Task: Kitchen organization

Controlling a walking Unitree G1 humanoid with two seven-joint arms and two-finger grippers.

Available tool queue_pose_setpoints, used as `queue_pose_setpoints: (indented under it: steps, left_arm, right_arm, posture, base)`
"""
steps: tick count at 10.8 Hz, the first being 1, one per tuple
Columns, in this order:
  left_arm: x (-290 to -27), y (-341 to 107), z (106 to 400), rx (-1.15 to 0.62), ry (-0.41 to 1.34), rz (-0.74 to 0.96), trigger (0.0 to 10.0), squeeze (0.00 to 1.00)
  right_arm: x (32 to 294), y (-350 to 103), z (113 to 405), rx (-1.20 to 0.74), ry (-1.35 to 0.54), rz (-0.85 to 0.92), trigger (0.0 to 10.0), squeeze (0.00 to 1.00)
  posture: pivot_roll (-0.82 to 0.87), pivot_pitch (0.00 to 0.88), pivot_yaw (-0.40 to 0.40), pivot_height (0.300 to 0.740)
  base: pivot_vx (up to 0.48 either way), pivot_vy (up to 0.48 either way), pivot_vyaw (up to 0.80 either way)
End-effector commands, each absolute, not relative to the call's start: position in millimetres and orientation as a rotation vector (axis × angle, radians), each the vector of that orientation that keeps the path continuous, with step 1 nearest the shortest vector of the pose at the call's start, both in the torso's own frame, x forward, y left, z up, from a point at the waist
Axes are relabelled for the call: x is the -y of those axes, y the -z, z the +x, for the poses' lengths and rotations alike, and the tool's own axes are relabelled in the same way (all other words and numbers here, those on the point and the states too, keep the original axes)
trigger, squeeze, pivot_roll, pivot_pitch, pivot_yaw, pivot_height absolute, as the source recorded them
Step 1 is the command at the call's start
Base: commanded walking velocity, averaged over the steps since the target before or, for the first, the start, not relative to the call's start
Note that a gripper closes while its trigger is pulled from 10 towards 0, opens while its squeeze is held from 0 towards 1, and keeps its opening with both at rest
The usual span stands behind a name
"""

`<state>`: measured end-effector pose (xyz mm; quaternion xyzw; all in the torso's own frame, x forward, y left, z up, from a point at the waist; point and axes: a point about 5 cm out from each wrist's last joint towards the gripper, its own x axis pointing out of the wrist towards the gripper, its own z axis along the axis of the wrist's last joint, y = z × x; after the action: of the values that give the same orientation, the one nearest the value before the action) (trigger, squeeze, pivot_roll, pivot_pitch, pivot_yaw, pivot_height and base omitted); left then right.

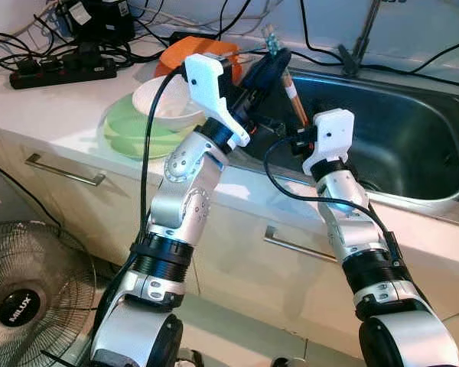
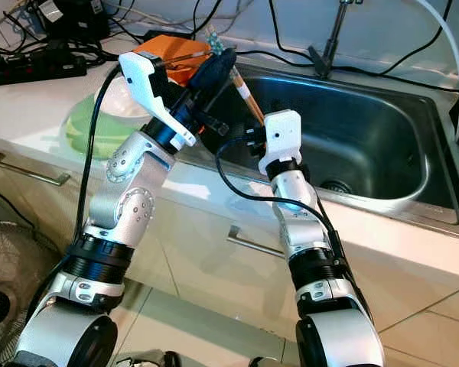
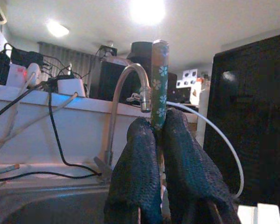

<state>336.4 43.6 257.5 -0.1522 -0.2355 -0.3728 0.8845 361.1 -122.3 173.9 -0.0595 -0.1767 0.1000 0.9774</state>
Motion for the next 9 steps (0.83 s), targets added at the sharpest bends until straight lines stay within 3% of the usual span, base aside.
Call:
queue_pose_setpoints:
  steps: [1, 9]
  left_arm:
    - [-45.2, -257.6, 335.5, 0.489, 0.77, -0.304, 10.0, 0.0]
    - [-51.5, -258.3, 340.5, 0.487, 0.709, -0.312, 10.0, 0.0]
  right_arm:
    - [123.1, -178.2, 362.4, 0.375, -0.201, -0.118, 0.0, 0.0]
    - [123.4, -177.6, 362.2, 0.374, -0.212, -0.114, 0.0, 0.0]
  posture:
    - [0.05, 0.0, 0.03, 0.74]
    - [0.05, 0.012, 0.026, 0.74]
  base:
    - [0.0, 0.0, 0.0]
    - [0.0, 0.0, 0.0]
